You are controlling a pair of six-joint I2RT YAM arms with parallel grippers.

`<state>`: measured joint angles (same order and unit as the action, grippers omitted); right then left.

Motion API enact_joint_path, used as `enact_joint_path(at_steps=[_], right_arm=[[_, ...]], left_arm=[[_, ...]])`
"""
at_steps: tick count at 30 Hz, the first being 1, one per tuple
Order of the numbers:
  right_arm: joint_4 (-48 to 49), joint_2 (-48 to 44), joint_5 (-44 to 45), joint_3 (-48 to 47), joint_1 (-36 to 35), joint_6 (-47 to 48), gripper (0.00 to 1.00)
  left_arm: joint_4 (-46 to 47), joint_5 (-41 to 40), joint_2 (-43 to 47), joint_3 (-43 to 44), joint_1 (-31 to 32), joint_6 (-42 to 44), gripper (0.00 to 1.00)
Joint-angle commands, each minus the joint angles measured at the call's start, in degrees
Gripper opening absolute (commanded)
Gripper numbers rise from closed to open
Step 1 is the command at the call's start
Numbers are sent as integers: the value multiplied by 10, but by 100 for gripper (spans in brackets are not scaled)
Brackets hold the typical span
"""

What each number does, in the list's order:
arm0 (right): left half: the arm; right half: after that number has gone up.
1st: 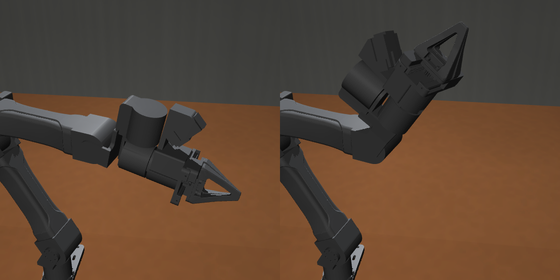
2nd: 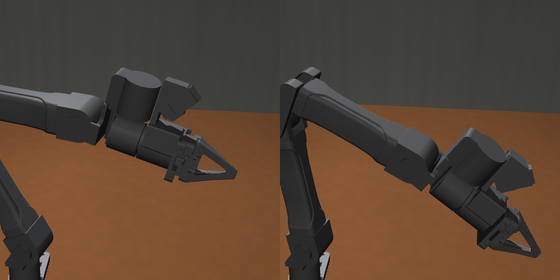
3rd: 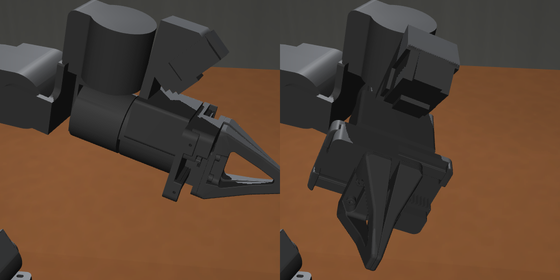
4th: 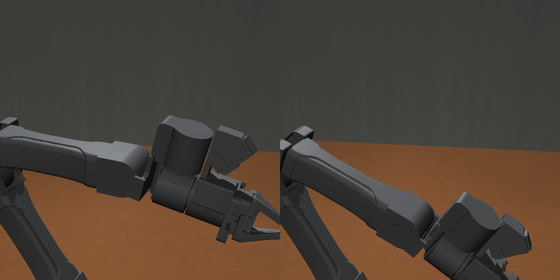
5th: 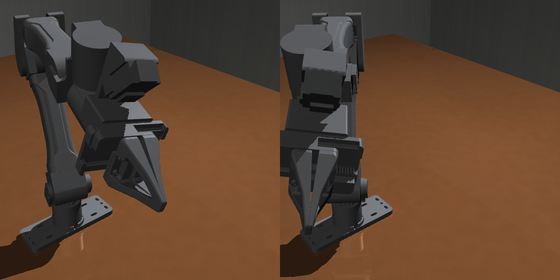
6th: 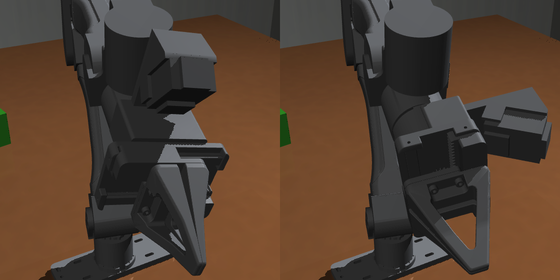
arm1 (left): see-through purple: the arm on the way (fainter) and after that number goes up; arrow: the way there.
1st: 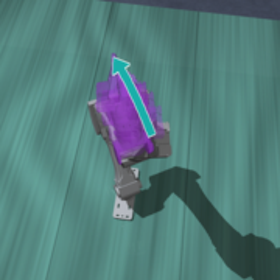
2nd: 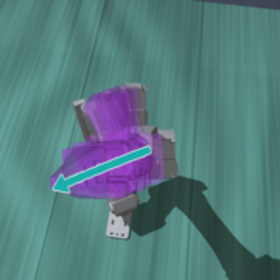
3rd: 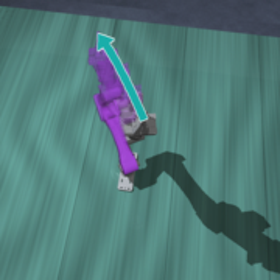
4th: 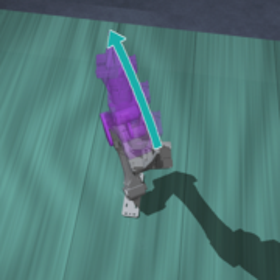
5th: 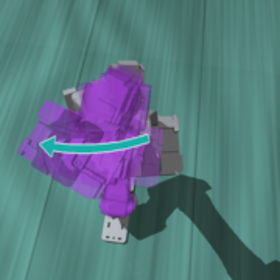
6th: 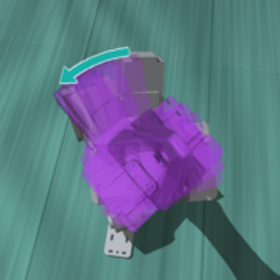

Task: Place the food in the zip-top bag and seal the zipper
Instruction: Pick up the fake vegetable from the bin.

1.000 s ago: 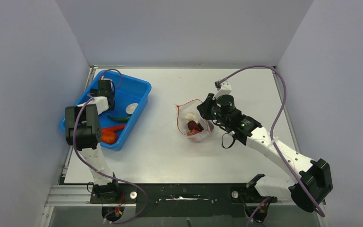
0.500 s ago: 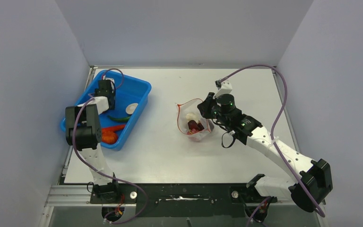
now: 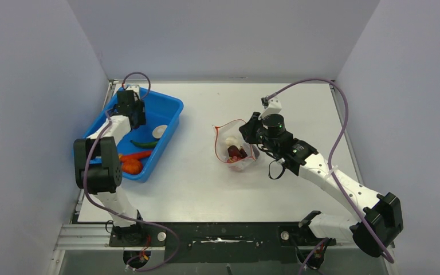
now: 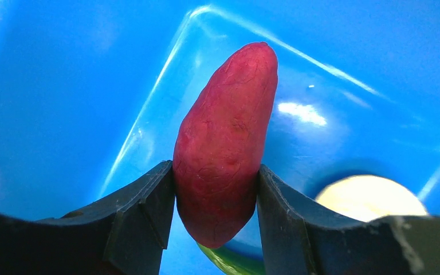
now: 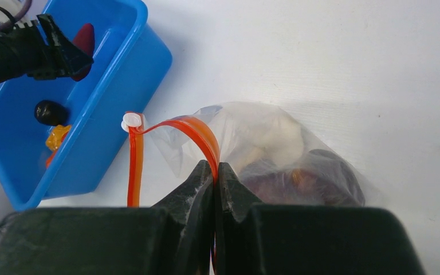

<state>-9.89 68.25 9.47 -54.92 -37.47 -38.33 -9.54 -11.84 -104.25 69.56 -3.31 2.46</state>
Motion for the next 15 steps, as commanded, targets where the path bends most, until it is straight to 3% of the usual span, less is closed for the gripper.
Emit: enact_joint_path(at_steps=[1, 15], right_arm=[[41, -18, -1, 3, 3, -11, 0], [19, -26, 7, -11, 3, -6, 0]], left_arm=[[0, 84, 62, -12, -1, -64, 37], [34, 294, 207, -88, -8, -175, 36]])
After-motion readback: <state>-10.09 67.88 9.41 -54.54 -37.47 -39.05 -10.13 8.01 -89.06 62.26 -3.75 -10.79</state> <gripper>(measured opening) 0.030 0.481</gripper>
